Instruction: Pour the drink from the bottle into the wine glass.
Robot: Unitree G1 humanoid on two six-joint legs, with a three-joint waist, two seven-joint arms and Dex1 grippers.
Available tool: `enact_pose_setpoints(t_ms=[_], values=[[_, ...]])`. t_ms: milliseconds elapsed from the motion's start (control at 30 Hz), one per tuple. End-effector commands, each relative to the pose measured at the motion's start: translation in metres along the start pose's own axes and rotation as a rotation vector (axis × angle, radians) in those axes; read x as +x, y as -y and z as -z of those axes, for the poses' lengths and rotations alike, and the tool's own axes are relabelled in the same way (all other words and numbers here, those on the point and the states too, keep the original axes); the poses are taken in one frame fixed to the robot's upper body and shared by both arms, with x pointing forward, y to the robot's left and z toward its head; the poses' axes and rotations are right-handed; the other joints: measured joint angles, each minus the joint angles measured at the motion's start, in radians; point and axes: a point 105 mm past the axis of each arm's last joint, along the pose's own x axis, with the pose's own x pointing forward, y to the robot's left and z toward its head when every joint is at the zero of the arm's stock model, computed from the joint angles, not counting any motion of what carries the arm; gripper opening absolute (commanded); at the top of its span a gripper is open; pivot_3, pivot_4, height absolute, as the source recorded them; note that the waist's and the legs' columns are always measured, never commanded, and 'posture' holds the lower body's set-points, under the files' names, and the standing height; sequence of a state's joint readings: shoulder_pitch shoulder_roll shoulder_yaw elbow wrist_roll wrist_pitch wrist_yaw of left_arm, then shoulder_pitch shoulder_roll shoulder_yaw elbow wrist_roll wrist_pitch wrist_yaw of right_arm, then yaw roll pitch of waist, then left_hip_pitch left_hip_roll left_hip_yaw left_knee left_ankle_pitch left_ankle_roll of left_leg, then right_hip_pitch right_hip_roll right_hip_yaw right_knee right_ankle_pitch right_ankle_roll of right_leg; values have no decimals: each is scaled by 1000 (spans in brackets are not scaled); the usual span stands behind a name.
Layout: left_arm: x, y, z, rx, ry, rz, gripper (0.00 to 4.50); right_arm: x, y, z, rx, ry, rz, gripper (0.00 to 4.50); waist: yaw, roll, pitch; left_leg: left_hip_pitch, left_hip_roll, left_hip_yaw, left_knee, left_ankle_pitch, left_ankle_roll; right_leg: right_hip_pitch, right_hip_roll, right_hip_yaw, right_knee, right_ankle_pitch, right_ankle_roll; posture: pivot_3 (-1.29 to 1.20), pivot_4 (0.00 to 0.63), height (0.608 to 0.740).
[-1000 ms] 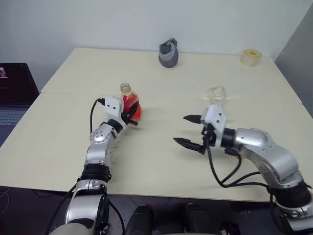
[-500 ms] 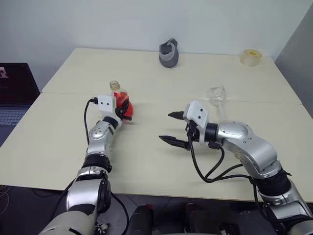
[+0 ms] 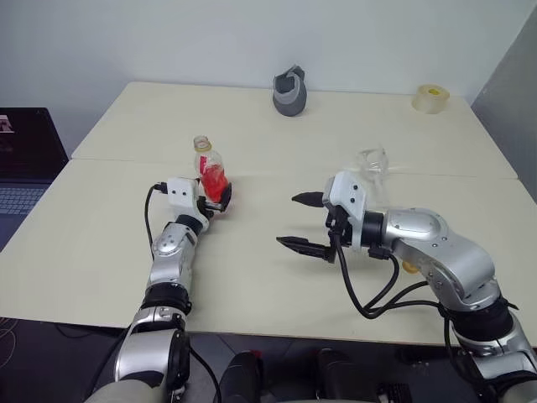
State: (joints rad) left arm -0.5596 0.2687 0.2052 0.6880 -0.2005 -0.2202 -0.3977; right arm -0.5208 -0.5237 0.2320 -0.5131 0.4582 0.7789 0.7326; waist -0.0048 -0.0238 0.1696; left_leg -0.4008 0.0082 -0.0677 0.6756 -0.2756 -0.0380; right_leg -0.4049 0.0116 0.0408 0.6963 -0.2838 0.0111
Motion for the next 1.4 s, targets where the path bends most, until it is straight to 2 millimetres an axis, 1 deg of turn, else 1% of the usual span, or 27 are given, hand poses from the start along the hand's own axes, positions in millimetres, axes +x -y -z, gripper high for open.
enact_pose_setpoints(t_ms=[33, 167, 200, 233, 267, 300, 367, 433, 500, 567, 600, 633, 733, 800, 867, 1000, 1200, 1333, 1400], values=[[-9, -2, -16, 1, 59, -29, 4459, -13, -3, -14, -36, 34, 8, 4500, 0, 0, 0, 0, 0, 0, 0, 0, 0, 0, 0, 0, 0, 0, 0, 0, 150, 740], [-44, -4, -28, 43, 79, -68, 4459, -30, 5, -15, 11, 45, 96, 4500, -4, 0, 0, 0, 1, 0, -1, 0, 0, 0, 0, 1, 0, 0, 0, 0, 150, 740], [-53, -1, -31, 68, 76, -55, 4459, -37, 14, -16, 44, 61, 158, 4500, -4, 0, 0, 0, 2, 0, -1, 0, 0, 0, 0, 1, 0, 0, 0, 0, 150, 740], [-61, 7, -36, 100, 77, -17, 4459, -45, 25, -16, 83, 78, 229, 4500, -4, 0, 0, 0, 2, 0, -1, 0, 0, 0, 0, 1, 0, 0, 0, 0, 150, 740], [-66, 13, -39, 119, 75, 10, 4459, -50, 32, -15, 111, 89, 276, 4500, -4, 0, 0, 0, 2, 0, -1, 0, 0, 0, 0, 1, 0, 0, 0, 0, 150, 740], [-69, 23, -41, 133, 70, 62, 4459, -57, 42, -14, 140, 98, 340, 4500, -3, 0, 0, 0, 2, -1, -1, 0, 0, 0, 0, 1, 0, 0, 0, 0, 150, 740], [-69, 44, -45, 140, 50, 177, 4459, -70, 61, -11, 186, 101, 463, 4500, 5, 0, 0, 1, 1, -1, -1, 0, 0, 1, 0, 1, 0, 0, 0, 0, 150, 740], [-67, 62, -47, 138, 24, 296, 4459, -82, 77, -3, 236, 63, 560, 4500, 8, 0, 0, 0, 0, -1, 0, 0, 0, 2, 0, 0, 0, 0, 0, 0, 150, 740], [-60, 72, -51, 121, 9, 380, 4459, -89, 92, 4, 275, 10, 626, 4500, 6, 0, 0, 1, -1, 0, 0, 0, 0, 2, 0, 1, 0, 0, 0, 0, 150, 740], [-53, 80, -54, 128, -4, 467, 4459, -93, 107, 15, 325, -107, 673, 4500, 1, 1, 0, 1, 0, 2, -1, 0, 0, 1, 0, 1, 0, 0, 0, 0, 150, 740], [-51, 81, -55, 131, -9, 488, 4459, -94, 111, 18, 338, -139, 683, 4500, -1, 1, 0, 1, 0, 3, -1, 0, 0, 0, 1, 1, 0, 0, 0, 0, 150, 740], [-50, 87, -55, 140, -19, 544, 4459, -94, 120, 21, 365, -184, 703, 4500, -3, 1, 0, 1, 1, 3, -2, 0, 0, 0, 1, 1, 0, 0, -1, 0, 150, 740], [-48, 99, -55, 133, -52, 677, 4459, -95, 142, 24, 416, -243, 743, 4500, -20, 1, 0, 4, 1, 9, -7, 0, 0, 0, 2, 2, 0, 0, -1, 0, 150, 740], [-51, 114, -54, 155, -71, 824, 4459, -95, 165, 24, 486, -276, 778, 4500, -28, 1, 0, 5, 1, 12, -9, 0, 0, -1, 2, 4, 0, -1, -1, 0, 150, 740], [-52, 125, -55, 180, -80, 916, 4459, -93, 179, 26, 531, -308, 781, 4500, -29, 2, 1, 5, 2, 15, -10, 0, 0, -1, 2, 4, 0, -1, -1, 0, 150, 740], [-52, 135, -56, 211, -74, 979, 4459, -84, 190, 40, 549, -395, 750, 4500, -28, 2, 1, 4, 3, 15, -12, 0, 0, -2, 2, 4, -4, -1, -2, 0, 150, 740], [-50, 145, -56, 234, -62, 1021, 4459, -78, 203, 61, 537, -519, 744, 4500, -28, 2, 1, 2, 1, 16, -12, 0, 0, -3, 1, 5, -6, 0, -2, 0, 150, 740], [-47, 150, -58, 236, -52, 1029, 4459, -73, 208, 66, 502, -557, 743, 4500, -28, 3, 1, 2, 2, 16, -11, 0, 0, -4, 1, 4, -4, 0, -2, 0, 150, 740], [-46, 152, -59, 241, -48, 1035, 4459, -69, 208, 71, 459, -599, 732, 4500, -28, 3, 1, 2, 2, 16, -11, 0, 0, -4, 1, 4, -3, 0, -2, 0, 150, 740]])
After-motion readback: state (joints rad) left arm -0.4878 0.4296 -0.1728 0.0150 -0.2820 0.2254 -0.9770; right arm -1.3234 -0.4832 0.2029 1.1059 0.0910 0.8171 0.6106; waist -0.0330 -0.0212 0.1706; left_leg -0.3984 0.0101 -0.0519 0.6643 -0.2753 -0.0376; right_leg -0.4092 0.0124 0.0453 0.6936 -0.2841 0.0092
